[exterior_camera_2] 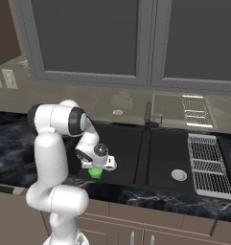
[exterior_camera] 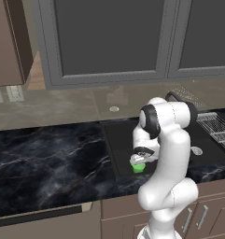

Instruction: Place the cup in the left basin and the cup in the right basin of the sink.

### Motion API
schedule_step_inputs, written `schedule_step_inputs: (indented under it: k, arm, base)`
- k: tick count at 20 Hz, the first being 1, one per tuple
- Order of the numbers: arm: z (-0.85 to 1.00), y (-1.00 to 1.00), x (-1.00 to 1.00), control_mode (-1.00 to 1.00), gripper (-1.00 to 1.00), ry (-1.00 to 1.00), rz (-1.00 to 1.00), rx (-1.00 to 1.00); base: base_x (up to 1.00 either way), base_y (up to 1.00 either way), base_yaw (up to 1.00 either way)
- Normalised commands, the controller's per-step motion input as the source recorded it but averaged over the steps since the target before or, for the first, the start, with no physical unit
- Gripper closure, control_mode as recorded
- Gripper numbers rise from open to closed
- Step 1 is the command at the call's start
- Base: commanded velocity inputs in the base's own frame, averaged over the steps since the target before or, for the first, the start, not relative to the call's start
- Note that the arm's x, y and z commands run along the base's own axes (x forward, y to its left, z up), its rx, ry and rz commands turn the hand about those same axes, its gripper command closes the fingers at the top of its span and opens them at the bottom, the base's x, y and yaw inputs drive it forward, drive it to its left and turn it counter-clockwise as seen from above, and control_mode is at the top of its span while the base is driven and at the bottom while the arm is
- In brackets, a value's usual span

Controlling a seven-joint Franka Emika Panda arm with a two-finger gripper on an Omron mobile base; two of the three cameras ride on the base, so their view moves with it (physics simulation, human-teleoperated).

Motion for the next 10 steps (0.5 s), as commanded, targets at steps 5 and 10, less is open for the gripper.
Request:
schedule_step_inputs:
  k: [5,10]
  arm:
    - [0.29,0.00,0.01,-1.00,-1.00,0.06,0.00,-0.01]
    - [0.84,0.00,0.00,-1.00,-1.00,0.10,0.00,-0.01]
  base:
    - [0.00,0.00,0.00]
    - [0.00,0.00,0.00]
